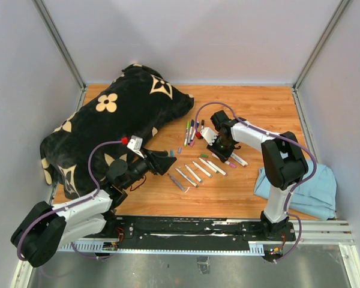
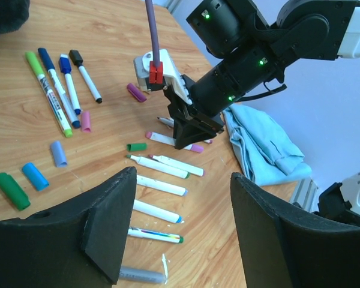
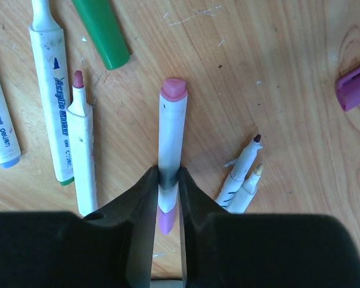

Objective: Open the pen caps
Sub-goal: Pick up the pen from the center of the board.

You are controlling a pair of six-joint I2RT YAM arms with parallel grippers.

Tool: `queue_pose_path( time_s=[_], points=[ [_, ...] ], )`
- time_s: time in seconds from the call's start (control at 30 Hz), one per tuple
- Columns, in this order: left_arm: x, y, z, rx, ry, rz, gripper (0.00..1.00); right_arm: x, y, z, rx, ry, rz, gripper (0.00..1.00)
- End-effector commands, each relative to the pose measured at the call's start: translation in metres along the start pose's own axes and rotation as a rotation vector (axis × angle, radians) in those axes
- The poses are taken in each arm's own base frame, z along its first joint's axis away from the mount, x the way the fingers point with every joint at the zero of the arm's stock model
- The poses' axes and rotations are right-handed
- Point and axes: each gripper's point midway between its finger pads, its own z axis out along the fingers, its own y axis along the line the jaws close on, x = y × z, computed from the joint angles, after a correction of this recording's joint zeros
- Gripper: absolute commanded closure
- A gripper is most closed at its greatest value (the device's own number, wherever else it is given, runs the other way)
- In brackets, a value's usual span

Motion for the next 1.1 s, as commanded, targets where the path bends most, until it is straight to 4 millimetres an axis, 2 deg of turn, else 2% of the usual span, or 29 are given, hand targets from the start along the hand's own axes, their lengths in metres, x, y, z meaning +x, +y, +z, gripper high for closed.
queue_pose_path(
  time_s=[0.0,0.13,0.17,0.2,0.43,0.63,0.9,1.07],
  points=[
    [-0.001,-0.008,0.002,0.050,-0.014,-0.022,0.31,0.000,0.006,0.010,-0.005,0.036,-0.011,0.86],
    [0.006,-0.012,0.005,0.088,0.007,-0.056,0.29,-0.006,0.006,0.005,-0.013,-0.001,-0.004,0.90],
    [0.008,-0.014,0.006,0.101,0.013,-0.067,0.28,-0.008,0.005,0.003,-0.009,-0.016,0.006,0.98],
    [0.009,-0.016,0.007,0.115,0.018,-0.078,0.27,-0.011,0.004,-0.001,-0.004,-0.035,0.010,0.99],
    [0.026,-0.021,0.022,0.165,0.058,-0.154,0.25,-0.031,0.000,-0.037,0.003,-0.221,0.045,0.99],
    [0.033,-0.032,0.040,0.243,0.045,-0.221,0.24,-0.045,0.001,-0.066,-0.025,-0.374,0.083,0.99],
    [0.046,-0.041,0.077,0.251,0.011,-0.272,0.21,-0.065,0.015,-0.121,-0.285,-0.679,0.251,0.99],
    [0.050,-0.050,0.099,0.245,-0.017,-0.285,0.20,-0.071,0.024,-0.146,-0.480,-0.829,0.358,0.99]
  ],
)
